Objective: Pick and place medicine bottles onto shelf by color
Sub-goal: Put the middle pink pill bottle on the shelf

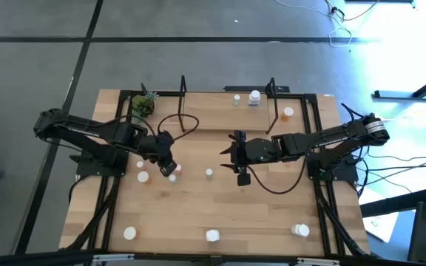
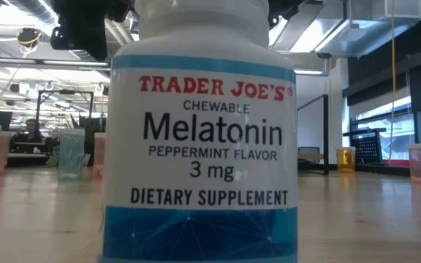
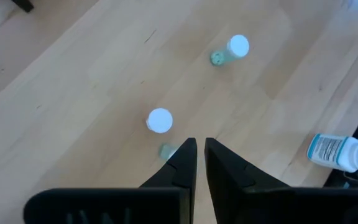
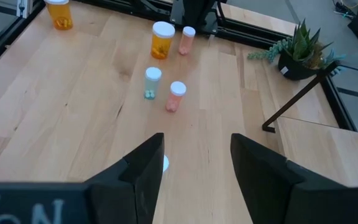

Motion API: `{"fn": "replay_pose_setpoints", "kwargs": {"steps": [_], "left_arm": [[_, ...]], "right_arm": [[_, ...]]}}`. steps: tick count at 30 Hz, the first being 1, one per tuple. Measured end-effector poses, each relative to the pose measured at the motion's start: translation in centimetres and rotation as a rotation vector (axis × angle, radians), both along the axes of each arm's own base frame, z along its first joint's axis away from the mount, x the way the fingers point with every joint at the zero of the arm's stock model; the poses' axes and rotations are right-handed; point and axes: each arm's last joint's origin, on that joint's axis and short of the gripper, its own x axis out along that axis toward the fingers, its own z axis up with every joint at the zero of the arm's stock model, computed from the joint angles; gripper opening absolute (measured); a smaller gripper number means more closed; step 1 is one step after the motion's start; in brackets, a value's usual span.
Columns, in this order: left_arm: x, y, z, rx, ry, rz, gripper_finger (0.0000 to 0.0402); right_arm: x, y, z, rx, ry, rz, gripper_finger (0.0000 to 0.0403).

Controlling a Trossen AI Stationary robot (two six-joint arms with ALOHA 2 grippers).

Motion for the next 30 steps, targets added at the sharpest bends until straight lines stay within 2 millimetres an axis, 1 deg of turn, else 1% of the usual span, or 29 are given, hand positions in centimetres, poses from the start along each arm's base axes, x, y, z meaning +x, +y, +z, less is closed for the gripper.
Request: {"fn": "replay_pose_setpoints", "kwargs": {"steps": [3,5,10,16,20,24,27,30], "left_arm": [[-0.1,0.0,-0.1,0.001,0.013,0.002,0.0040],[-0.2,0.0,-0.1,0.002,0.019,0.002,0.0060],[-0.3,0.0,-0.2,0.005,0.033,0.000,0.0136],[0.3,0.0,-0.8,0.010,0.066,0.004,0.0235],[0.5,0.2,-0.9,0.041,0.067,0.022,0.0290],[0.4,-0.3,-0.9,0.144,0.045,0.040,0.0316],[0.3,-1.2,-0.8,0.151,0.035,0.027,0.0321],[-0.1,-2.6,-0.8,0.201,0.003,0.041,0.0321]], "right_arm": [[0.0,0.0,0.0,0.000,0.000,0.000,0.0188],[0.0,0.0,0.0,0.000,0.000,0.000,0.0188],[0.0,0.0,0.0,-0.001,0.000,0.000,0.0188],[0.0,0.0,0.0,-0.001,0.000,0.000,0.0188],[0.0,0.0,0.0,-0.001,0.000,0.000,0.0188],[0.0,0.0,0.0,0.001,0.000,-0.001,0.0188],[0.0,0.0,0.0,-0.001,0.001,0.000,0.0188],[0.0,0.0,0.0,0.000,0.000,-0.001,0.0188]]}}
